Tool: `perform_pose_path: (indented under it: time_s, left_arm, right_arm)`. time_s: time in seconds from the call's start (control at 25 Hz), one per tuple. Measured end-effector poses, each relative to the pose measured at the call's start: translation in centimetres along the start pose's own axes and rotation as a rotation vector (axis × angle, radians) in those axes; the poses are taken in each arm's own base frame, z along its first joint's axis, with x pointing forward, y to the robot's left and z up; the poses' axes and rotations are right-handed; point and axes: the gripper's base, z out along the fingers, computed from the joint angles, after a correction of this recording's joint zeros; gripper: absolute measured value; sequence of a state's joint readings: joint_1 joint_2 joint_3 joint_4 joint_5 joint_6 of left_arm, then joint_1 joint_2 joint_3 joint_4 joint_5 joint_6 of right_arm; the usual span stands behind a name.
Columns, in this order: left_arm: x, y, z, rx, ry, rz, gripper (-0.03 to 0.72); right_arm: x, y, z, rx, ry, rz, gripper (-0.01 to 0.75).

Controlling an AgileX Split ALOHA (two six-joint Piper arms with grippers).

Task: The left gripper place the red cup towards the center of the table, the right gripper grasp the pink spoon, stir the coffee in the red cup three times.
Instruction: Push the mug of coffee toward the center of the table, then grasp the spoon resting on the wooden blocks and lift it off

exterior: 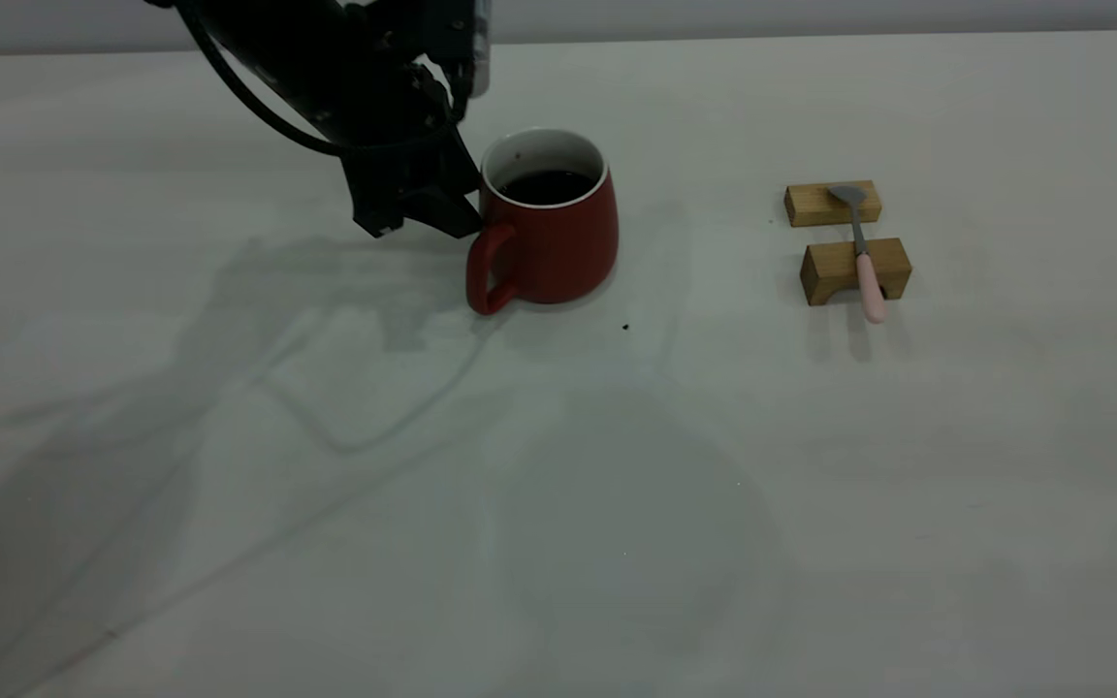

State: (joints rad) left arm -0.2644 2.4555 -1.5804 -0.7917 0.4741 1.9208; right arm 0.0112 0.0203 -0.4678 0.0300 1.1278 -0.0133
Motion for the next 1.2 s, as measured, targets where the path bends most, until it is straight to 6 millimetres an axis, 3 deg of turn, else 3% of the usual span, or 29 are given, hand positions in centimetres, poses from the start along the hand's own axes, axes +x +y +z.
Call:
perform_pose_path:
  time_s: [0.2,0.32,0.48,0.64,0.8,0.96,1.12,1.2]
  left_arm:
    - [0.1,0.3,-0.7,-0.006,0.006,-0.036,0.409]
    - [0.9,1.1,-3.6,0.003,0.038,-0.116,0.409]
    - [1.2,1.6,-10.3,0.036,0.137,-0.309,0.409]
    - [-1.5,0.9,-19.5,-0.04,0.206,-0.65,0.409]
    - [-3.9,-1.3,-28.4,-0.213,0.224,-0.974,0.409]
    - [-5.1,-4.4,-34.0,-0.305,0.292,-1.083,0.409]
    - [-5.8,-6.7,-37.2,-0.411,0.262,-1.127,0.409]
    - [-6.0,-8.9,-38.3,-0.429,0.242,-1.152,0.409]
  right_arm:
    - [0.0,0.0,0.0,0.0,0.0,0.0,0.238]
    - [0.0,0.0,0.0,0.0,0.0,0.0,0.238]
    - [0.0,0.0,0.0,0.0,0.0,0.0,0.238]
    - [0.0,0.0,0.0,0.0,0.0,0.0,0.238]
    - [0.0,0.0,0.0,0.0,0.0,0.0,0.238]
    - [0.0,0.0,0.0,0.0,0.0,0.0,0.238]
    - [0.0,0.0,0.0,0.0,0.0,0.0,0.238]
    - [0.0,0.0,0.0,0.0,0.0,0.0,0.238]
